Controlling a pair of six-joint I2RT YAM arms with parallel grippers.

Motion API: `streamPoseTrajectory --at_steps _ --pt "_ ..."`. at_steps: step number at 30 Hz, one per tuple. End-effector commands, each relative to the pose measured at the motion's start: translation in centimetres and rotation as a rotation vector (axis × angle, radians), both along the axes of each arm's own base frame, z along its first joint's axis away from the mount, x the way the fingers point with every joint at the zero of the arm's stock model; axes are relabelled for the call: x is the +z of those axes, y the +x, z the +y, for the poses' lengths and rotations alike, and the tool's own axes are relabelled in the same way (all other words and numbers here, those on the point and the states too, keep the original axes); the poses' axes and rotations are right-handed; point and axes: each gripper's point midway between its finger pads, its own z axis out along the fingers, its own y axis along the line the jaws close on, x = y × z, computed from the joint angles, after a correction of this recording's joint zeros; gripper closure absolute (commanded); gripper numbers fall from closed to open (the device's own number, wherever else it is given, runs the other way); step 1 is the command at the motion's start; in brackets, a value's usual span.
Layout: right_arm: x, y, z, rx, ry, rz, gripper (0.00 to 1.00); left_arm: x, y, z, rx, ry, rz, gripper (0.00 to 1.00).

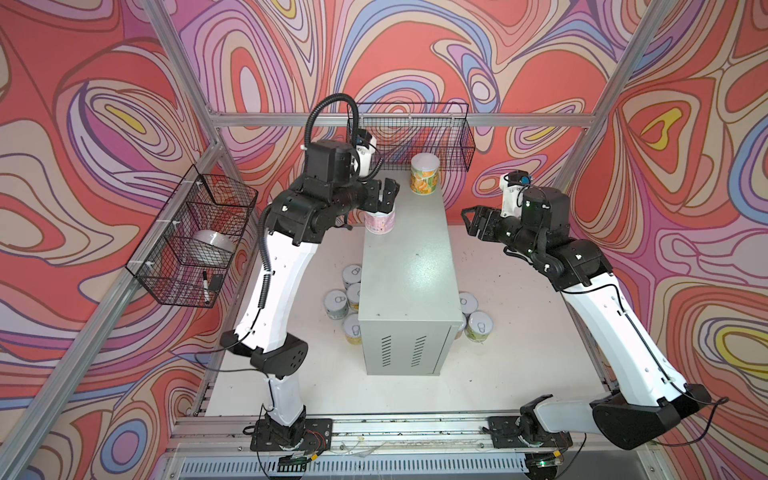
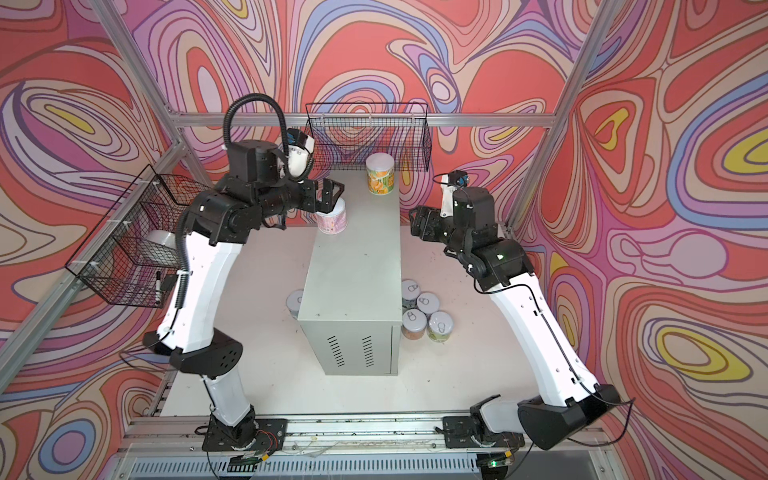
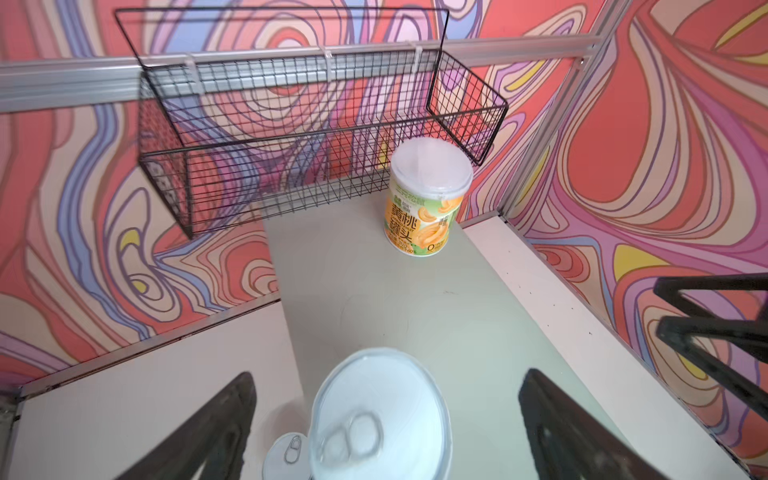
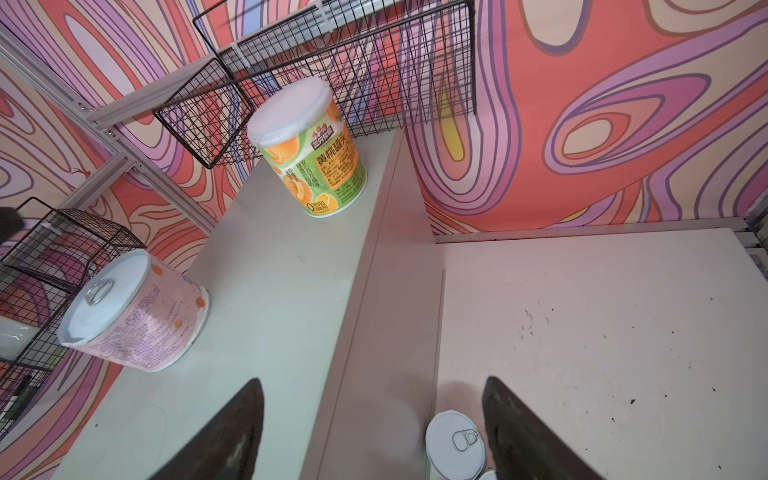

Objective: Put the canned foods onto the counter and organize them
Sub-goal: 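Carry the pink can with the left gripper onto the cabinet top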

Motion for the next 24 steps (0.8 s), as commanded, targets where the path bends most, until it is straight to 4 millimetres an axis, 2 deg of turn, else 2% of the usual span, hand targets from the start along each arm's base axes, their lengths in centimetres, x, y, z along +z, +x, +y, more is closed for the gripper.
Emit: streamPoseTrajectory --at_steps 1,7,11,16,24 --pt "1.0 -1.2 -0.3 0.001 0.009 -0.034 0.16 1.5 -2.8 2.5 0.046 0.009 -0.063 0.06" --pt "0.4 -1.4 -0.3 0.004 0.015 -0.018 0.17 -3.5 -4.7 3.7 0.077 0.002 0.036 0.24" --pt "-0.5 -1.4 -0.3 0.000 0.017 -0.001 0.18 -5.3 -4.7 3.2 0.061 -0.041 0.046 0.38" --pt "-1.4 -1.5 -0.6 -0.015 0.010 0.020 0.18 -7.4 -3.5 1.9 0.035 -0.039 0.095 0.42" --pt "-2.2 -1.4 -1.1 -0.043 -0.008 0.036 0.18 -8.7 -1.2 0.4 0.026 -0.046 0.112 0.44"
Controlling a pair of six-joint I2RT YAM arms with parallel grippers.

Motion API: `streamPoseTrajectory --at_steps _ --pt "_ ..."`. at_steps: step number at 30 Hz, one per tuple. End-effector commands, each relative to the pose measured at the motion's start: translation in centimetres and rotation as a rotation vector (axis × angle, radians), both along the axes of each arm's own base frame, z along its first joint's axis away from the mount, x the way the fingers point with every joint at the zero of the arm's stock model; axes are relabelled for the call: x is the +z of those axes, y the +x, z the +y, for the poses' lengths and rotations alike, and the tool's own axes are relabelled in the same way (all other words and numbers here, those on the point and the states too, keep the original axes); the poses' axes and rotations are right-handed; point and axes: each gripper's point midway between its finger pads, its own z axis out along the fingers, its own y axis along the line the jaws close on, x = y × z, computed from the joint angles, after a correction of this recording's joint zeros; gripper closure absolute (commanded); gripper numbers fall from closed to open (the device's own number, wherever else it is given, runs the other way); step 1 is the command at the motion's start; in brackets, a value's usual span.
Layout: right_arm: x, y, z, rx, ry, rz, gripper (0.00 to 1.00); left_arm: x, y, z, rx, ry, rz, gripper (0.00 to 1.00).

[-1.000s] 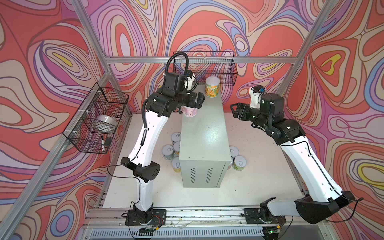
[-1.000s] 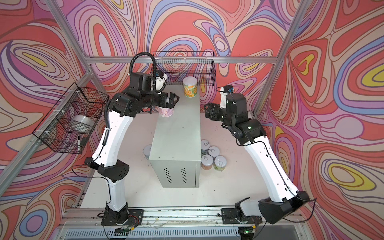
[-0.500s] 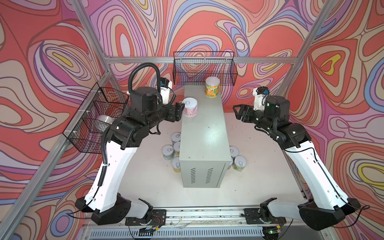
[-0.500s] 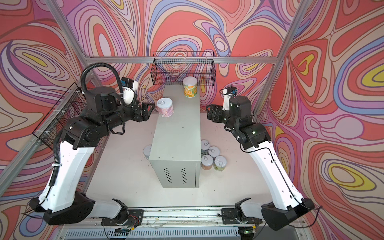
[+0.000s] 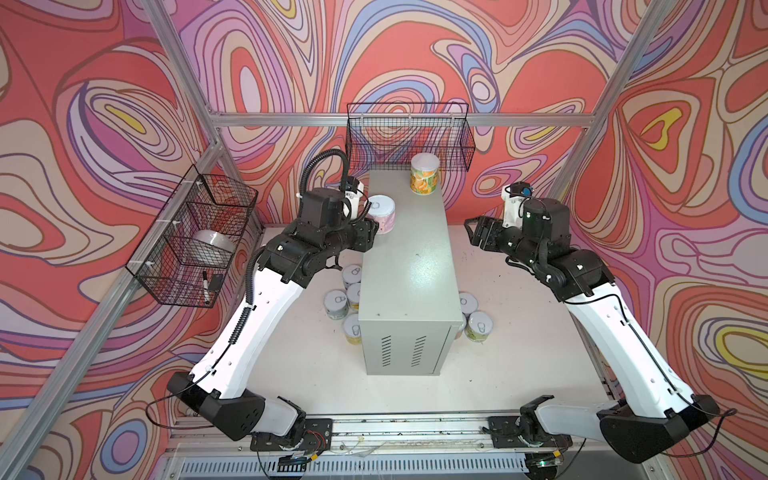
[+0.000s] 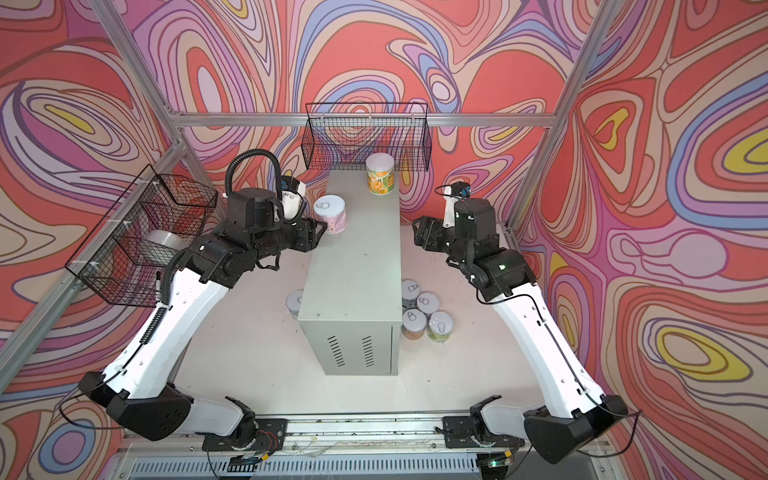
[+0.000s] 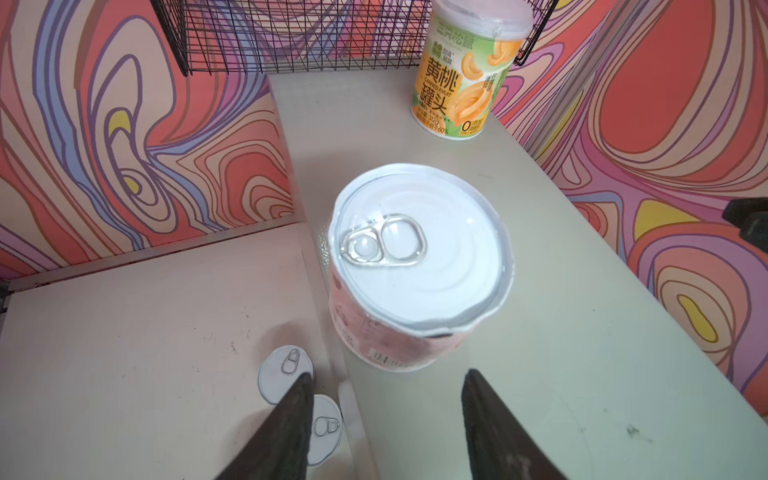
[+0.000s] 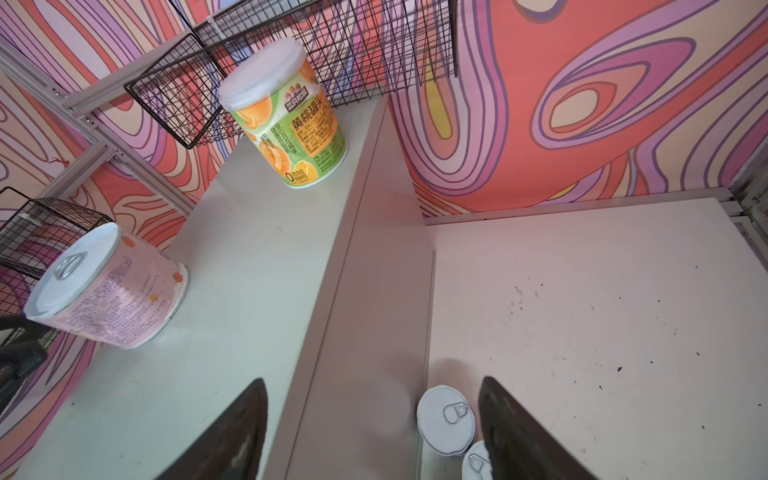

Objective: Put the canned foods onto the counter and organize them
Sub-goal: 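Carry the pink can with the left gripper onto the cabinet top, then set the pink can beside the orange-green can and open the left gripper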

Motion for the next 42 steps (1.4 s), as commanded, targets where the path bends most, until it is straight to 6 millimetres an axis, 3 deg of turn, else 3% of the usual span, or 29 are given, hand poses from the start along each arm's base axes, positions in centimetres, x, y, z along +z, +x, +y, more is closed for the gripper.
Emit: streamPoseTrajectory --at_steps 1,8,14,27,42 --pt "-0.2 -0.3 -0.4 -0.021 -0.010 0.000 0.18 0.4 1.4 -1.2 -0.012 -0.034 -0.024 0.45" --pt "-0.3 -0.2 -0.7 -0.037 -0.026 0.000 0.18 -0.4 4.0 -2.2 0.004 -0.020 -0.029 0.53" --pt "-0.5 -0.1 -0.9 -0.047 -0.033 -0.001 0.18 0.4 5.9 -3.1 0.006 -0.026 -0.057 0.55" --pt "-0.4 -0.5 -1.7 -0.073 -0.058 -0.004 0.18 0.2 10.2 -3.4 0.039 -0.007 -0.058 0.56" --pt "-0.6 0.1 -1.6 -0.078 -0.067 -0.006 0.18 0.2 13.1 -3.8 0.047 -0.024 -0.062 0.55"
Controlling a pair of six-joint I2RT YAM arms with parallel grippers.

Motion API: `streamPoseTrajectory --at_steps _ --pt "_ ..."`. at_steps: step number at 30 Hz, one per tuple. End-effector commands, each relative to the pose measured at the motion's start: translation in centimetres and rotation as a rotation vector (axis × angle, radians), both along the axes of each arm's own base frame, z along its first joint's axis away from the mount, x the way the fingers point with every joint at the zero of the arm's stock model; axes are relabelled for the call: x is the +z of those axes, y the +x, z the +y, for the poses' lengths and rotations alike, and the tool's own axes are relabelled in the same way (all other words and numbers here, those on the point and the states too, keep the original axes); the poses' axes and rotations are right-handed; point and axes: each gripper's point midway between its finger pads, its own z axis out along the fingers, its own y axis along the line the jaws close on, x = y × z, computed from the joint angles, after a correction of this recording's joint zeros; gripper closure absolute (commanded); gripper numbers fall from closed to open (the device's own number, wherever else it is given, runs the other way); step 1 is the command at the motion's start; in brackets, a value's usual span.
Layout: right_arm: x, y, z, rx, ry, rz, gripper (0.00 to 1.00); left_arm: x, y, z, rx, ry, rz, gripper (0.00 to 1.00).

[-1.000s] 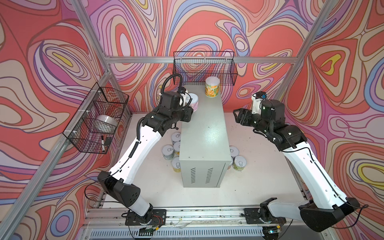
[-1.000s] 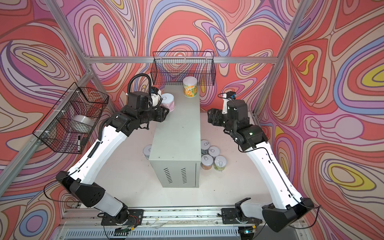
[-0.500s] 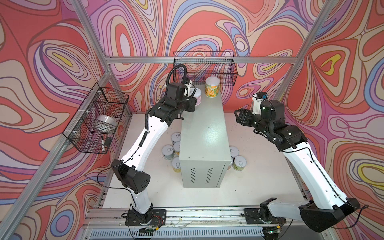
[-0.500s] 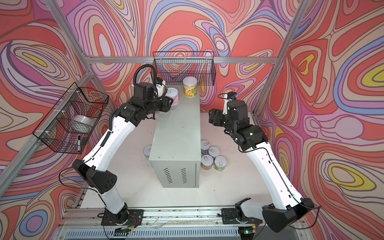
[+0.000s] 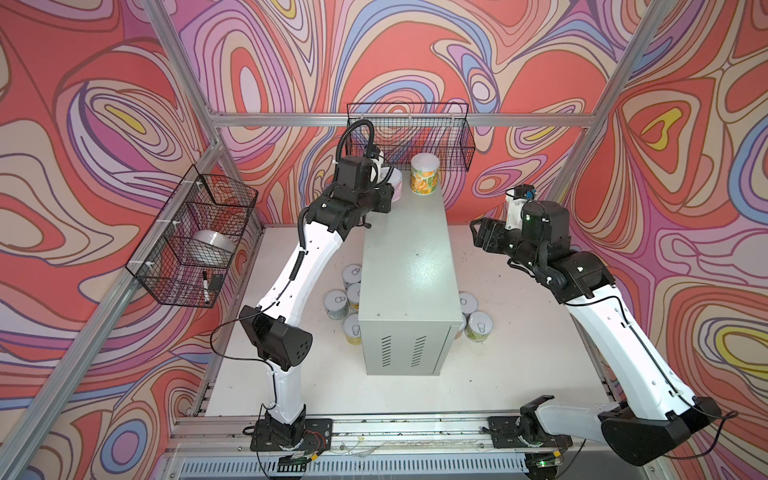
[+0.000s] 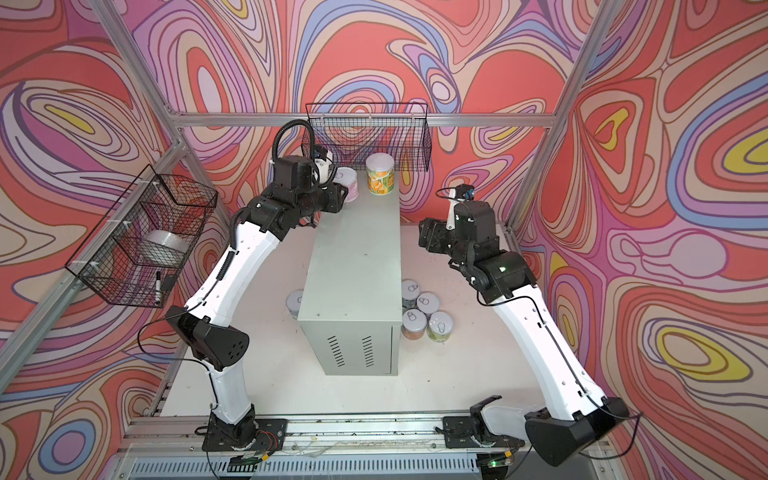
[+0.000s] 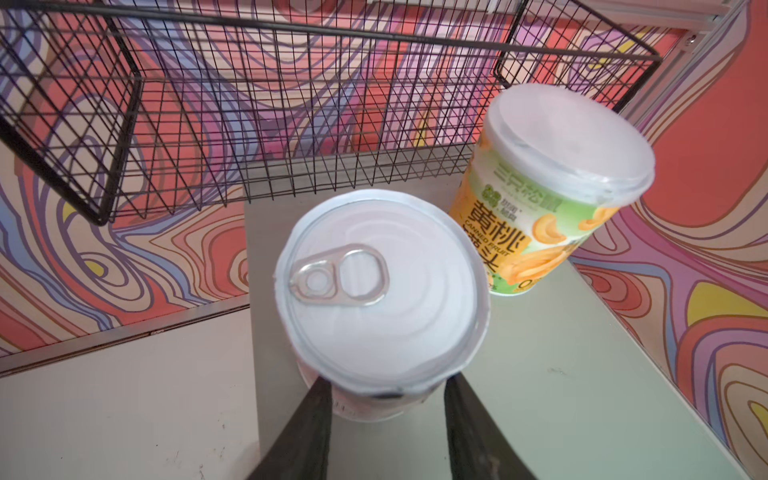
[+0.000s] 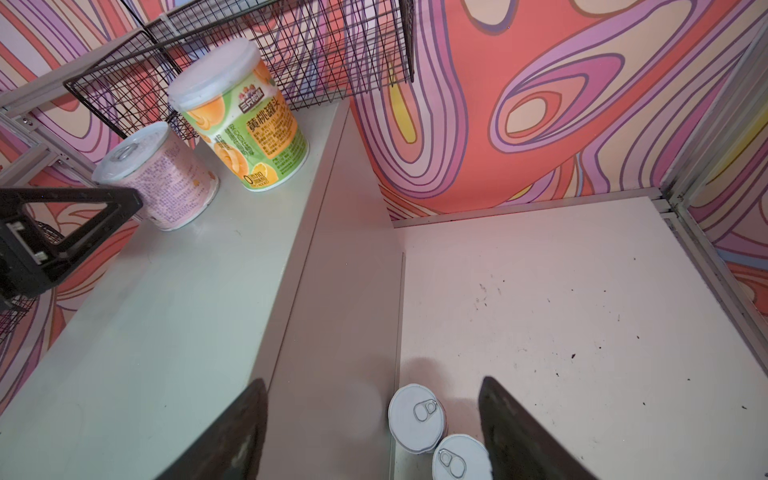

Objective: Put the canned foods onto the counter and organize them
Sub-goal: 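Set the pink can beside the orange-green can and open the left gripper, then draw the left gripper back while lowering the right gripper toward the cans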

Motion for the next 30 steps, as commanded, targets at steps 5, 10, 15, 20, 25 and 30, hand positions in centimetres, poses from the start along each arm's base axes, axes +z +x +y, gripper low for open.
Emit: streamPoseTrajectory --at_steps 5,10,15,20,25,30 --pt "0.0 0.2 0.1 -0.001 -0.016 -0.009 0.18 -0.7 1.6 0.3 0.006 -0.006 0.013 0.55" --pt "0.0 0.2 -0.1 -0.008 -0.020 -0.009 0.18 -1.2 2.7 0.4 0.011 -0.013 0.019 0.55" --pt "-0.5 0.4 0.1 -0.006 -0.018 -0.004 0.18 -2.0 3.5 0.5 0.013 -0.018 0.036 0.55" --pt "-0.4 0.4 0.2 -0.001 -0.007 -0.004 0.18 -1.3 3.1 1.0 0.009 -0.016 0.027 0.44" --pt "-0.7 -0.3 -0.3 -0.017 -0.010 -0.009 0.18 1.1 0.5 3.3 0.061 0.027 -0.024 0.00" --pt "-3.0 -1.4 -1.2 -0.035 -0.053 0.043 0.16 4.3 -4.7 7.4 0.149 0.053 -0.118 0.00"
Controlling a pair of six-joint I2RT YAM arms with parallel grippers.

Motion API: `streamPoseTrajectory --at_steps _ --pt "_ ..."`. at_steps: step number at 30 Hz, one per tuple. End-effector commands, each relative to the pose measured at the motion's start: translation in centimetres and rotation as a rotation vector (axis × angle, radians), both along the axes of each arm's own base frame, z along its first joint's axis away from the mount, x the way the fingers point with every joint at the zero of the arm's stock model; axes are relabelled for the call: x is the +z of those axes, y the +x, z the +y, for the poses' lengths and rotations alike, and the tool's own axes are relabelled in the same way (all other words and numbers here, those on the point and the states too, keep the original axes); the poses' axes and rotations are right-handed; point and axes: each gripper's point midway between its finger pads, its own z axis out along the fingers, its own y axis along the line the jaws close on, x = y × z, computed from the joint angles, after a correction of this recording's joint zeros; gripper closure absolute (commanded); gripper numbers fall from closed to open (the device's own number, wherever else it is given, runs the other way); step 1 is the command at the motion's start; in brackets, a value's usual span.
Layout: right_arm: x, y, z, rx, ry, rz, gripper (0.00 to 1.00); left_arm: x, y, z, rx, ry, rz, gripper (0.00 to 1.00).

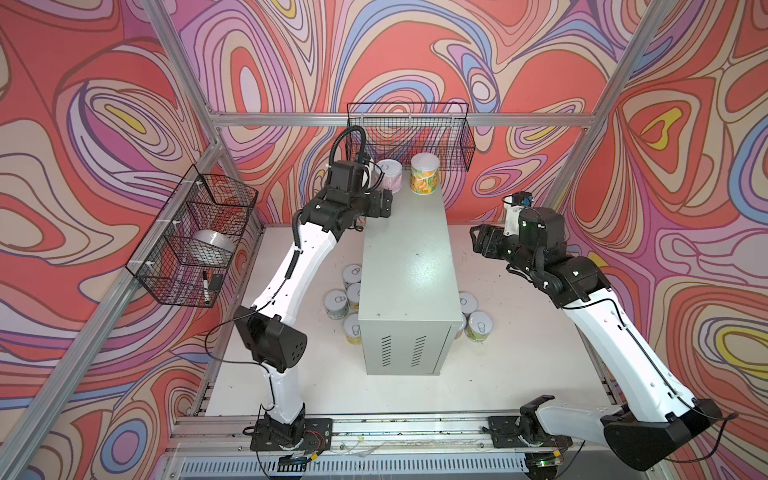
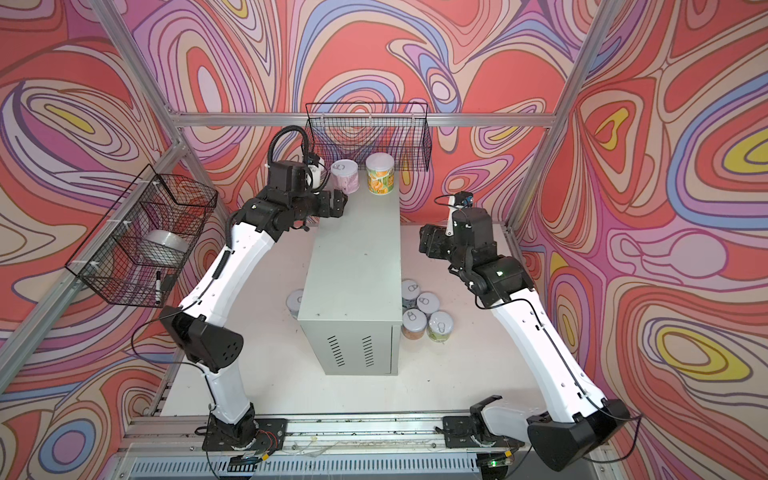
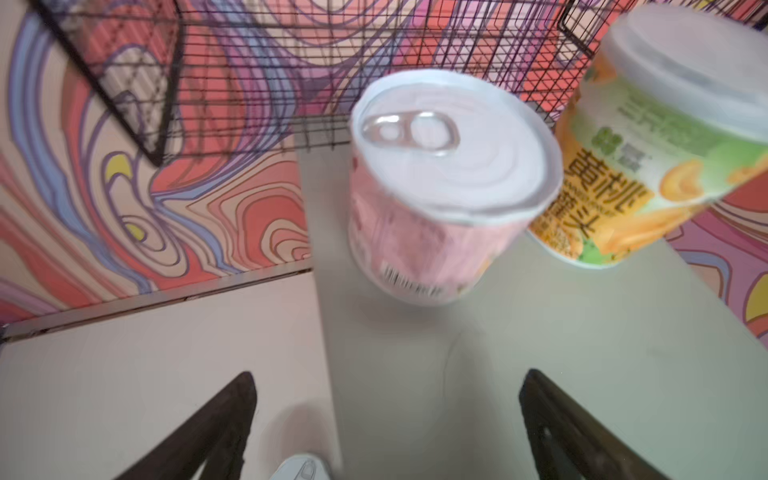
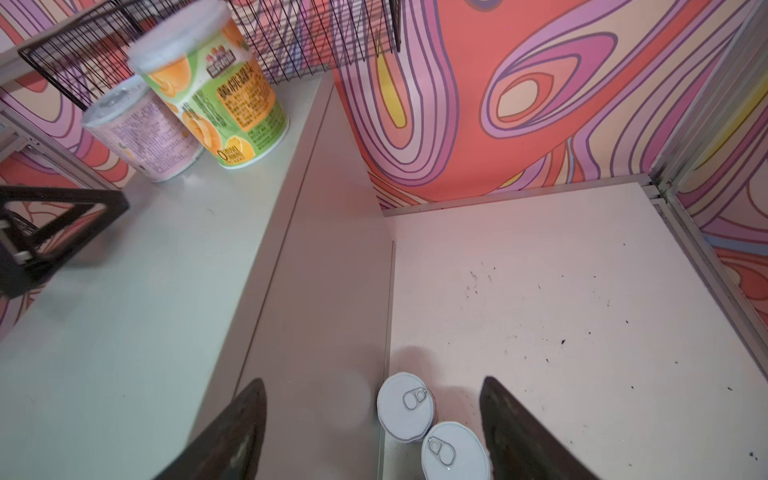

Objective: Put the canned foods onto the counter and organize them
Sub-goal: 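Draw the left gripper back while lowering the right gripper toward the cans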

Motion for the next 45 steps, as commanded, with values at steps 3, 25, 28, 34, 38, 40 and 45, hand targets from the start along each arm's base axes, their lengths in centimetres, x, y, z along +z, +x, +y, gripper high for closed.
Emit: streamPoseTrajectory --at_steps 3,25,28,34,38,40,45 --pt "-2.4 -2.1 -1.1 -0.016 -0.041 0.055 0.15 8.3 -6.9 6.0 0.141 -0.016 -0.224 0.00" --pt "-15.6 -9.4 -5.4 -0.138 -0.122 0.348 0.13 -7.7 -22.8 13.9 0.275 0.024 0.129 0.00" --pt "-17.6 -9.9 -5.1 -0.134 -0.099 0.384 0.12 -9.7 -23.6 13.9 0.276 -0.004 0.150 0.01" --pt "-21.7 -10.7 -4.8 -0.141 -0.068 0.466 0.12 -14.3 -23.8 11.7 0.225 -0.124 0.241 0.02" --pt "-23.4 -10.8 -4.7 -0.166 -0.043 0.493 0.12 -15.9 -23.4 11.0 0.211 -0.151 0.263 0.02" --pt "-24.1 -10.6 -4.7 -0.177 -0.032 0.502 0.12 -16.5 -23.1 10.9 0.212 -0.141 0.272 0.03" --pt "-25.4 -10.3 -4.1 -0.180 0.006 0.518 0.13 -17.2 -22.9 10.8 0.208 -0.130 0.278 0.03"
